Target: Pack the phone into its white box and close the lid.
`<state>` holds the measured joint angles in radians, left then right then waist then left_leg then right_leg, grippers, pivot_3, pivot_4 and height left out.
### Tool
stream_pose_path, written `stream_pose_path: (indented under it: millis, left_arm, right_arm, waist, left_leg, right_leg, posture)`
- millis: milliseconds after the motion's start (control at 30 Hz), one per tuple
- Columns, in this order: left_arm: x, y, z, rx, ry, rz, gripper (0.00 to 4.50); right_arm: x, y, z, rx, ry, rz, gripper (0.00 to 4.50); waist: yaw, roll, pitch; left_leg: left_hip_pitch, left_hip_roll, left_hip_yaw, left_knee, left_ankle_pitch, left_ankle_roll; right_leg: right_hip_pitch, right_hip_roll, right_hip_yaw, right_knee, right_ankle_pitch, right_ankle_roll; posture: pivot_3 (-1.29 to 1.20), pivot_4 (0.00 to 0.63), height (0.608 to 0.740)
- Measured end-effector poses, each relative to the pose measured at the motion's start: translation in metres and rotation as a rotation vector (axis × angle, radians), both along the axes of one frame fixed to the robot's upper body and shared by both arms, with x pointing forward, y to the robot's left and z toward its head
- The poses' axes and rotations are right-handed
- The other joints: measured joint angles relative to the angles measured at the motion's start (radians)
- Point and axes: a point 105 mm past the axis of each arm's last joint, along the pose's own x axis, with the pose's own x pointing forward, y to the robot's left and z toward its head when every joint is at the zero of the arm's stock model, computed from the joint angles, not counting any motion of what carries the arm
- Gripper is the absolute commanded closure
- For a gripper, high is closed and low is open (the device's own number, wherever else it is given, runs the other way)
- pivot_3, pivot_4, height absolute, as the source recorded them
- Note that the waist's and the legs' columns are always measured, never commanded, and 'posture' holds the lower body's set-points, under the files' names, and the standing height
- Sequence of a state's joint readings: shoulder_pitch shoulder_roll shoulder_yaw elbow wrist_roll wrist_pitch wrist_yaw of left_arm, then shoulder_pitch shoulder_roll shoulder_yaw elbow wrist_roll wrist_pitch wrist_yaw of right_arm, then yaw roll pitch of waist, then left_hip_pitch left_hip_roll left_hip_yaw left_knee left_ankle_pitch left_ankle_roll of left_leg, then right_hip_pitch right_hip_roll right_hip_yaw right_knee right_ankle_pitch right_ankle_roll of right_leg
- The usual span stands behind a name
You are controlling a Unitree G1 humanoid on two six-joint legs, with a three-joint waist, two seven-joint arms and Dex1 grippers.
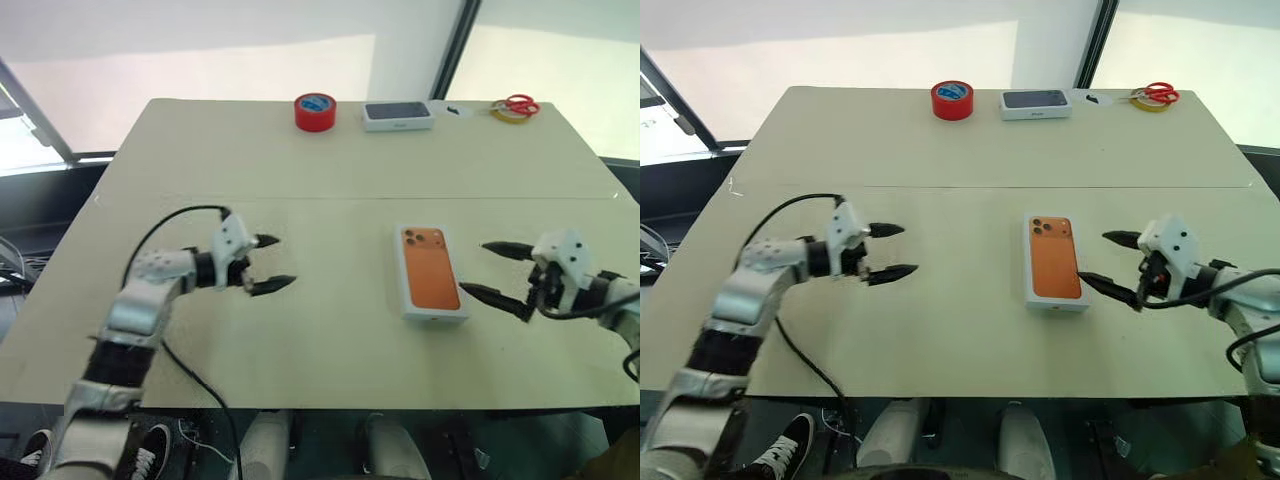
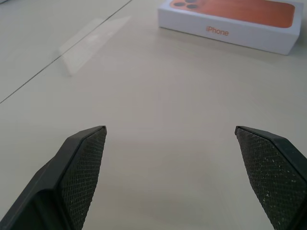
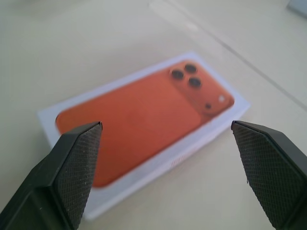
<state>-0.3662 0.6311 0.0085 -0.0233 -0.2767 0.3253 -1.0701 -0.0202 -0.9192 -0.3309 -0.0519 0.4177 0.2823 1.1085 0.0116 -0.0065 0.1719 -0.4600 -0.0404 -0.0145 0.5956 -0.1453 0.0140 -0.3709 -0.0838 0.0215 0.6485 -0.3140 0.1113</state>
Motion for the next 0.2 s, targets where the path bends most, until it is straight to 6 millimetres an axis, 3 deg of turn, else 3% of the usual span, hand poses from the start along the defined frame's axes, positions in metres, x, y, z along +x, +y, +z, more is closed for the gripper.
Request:
stream_pose_path:
  millis: [67, 200]
  left_arm:
    - [-0.007, 0.017, 0.004, 0.017, -0.008, 0.041, 0.01]
    - [-0.022, 0.060, -0.022, 0.057, 0.093, 0.172, 0.01]
  right_arm:
    - [-0.002, -0.010, -0.003, -0.014, 0.003, -0.010, 0.00]
    - [-0.001, -0.032, -0.001, -0.052, 0.004, -0.056, 0.00]
  waist:
    - [-0.004, 0.001, -0.001]
    - [-0.012, 0.003, -0.002]
  left_leg:
    - [0.000, 0.000, 0.001, 0.000, 0.000, 0.000]
    - [0.000, 0.000, 0.004, -0.004, 0.000, 0.000]
  right_leg:
    - [0.000, 0.000, 0.001, -0.001, 0.000, 0.000]
    - [-0.004, -0.001, 0.003, -0.002, 0.000, 0.000]
  posture:
    - [0.00, 0.150, 0.738]
    - [0.00, 0.150, 0.738]
